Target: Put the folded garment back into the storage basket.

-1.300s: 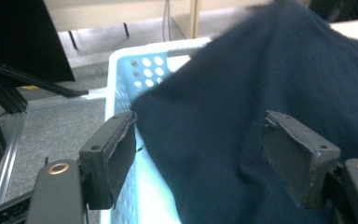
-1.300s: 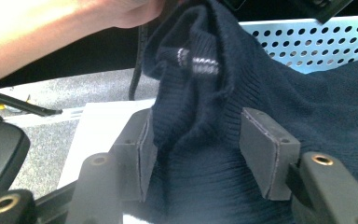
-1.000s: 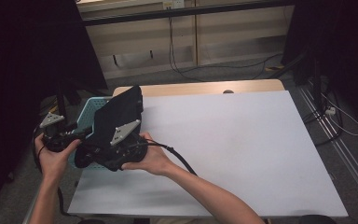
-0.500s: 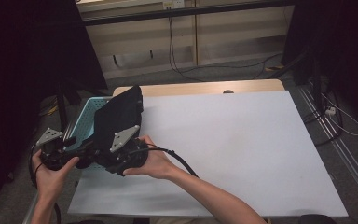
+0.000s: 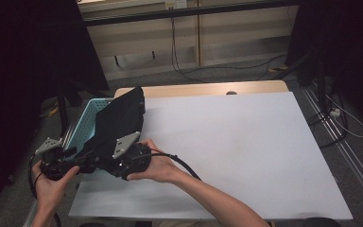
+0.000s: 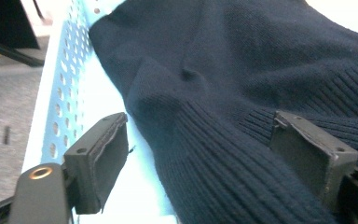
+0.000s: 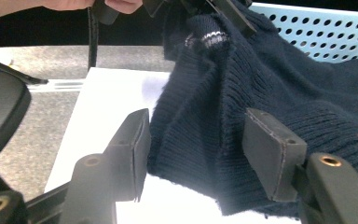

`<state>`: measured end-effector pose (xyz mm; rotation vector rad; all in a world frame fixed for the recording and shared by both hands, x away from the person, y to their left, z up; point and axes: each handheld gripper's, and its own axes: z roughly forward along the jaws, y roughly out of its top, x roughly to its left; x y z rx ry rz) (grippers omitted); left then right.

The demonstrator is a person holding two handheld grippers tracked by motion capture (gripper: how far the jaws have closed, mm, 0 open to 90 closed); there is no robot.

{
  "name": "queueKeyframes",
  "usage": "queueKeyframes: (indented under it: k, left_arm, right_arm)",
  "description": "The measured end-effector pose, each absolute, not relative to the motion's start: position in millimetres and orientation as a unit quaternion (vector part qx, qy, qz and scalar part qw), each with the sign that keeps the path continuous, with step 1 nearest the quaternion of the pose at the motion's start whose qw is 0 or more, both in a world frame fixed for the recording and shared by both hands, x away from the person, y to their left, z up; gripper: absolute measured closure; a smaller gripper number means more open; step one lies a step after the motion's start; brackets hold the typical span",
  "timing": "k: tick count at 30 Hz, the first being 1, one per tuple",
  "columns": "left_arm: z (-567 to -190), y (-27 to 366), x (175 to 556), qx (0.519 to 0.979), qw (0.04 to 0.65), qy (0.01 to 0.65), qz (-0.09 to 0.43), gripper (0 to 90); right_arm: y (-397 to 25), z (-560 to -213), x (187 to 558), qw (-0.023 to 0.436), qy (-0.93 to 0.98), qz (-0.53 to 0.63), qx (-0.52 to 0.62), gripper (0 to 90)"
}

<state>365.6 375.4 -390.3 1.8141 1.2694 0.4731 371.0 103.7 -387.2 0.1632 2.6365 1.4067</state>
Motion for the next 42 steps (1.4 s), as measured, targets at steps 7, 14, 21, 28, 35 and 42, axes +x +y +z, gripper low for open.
queueKeyframes:
  k: [7, 14, 21, 28, 35, 42]
  left_arm:
    - [-387.2, 375.4, 368.4, 0.738, 0.429, 0.498, 0.151, 71.4]
    - [-382.3, 386.0, 378.6, 0.722, 0.412, 0.531, 0.167, 73.2]
    - [-384.7, 397.3, 392.9, 0.713, 0.389, 0.553, 0.182, 73.1]
    - [-386.8, 404.3, 396.9, 0.708, 0.382, 0.565, 0.181, 72.9]
    - [-382.8, 409.0, 397.3, 0.701, 0.390, 0.566, 0.189, 72.8]
    - [-377.3, 415.6, 392.5, 0.681, 0.415, 0.561, 0.222, 43.4]
  right_arm:
    - [108.4, -385.8, 371.2, 0.081, 0.879, 0.467, 0.053, 41.8]
    - [108.1, -380.6, 373.9, 0.084, 0.872, 0.479, 0.058, 39.7]
    - [124.7, -385.6, 377.9, 0.089, 0.880, 0.463, 0.051, 37.8]
    - [133.6, -391.4, 390.3, 0.072, 0.886, 0.453, 0.071, 65.8]
    - [137.5, -388.0, 393.7, 0.050, 0.887, 0.455, 0.066, 75.4]
    - [134.6, -384.8, 399.7, 0.050, 0.887, 0.453, 0.072, 85.6]
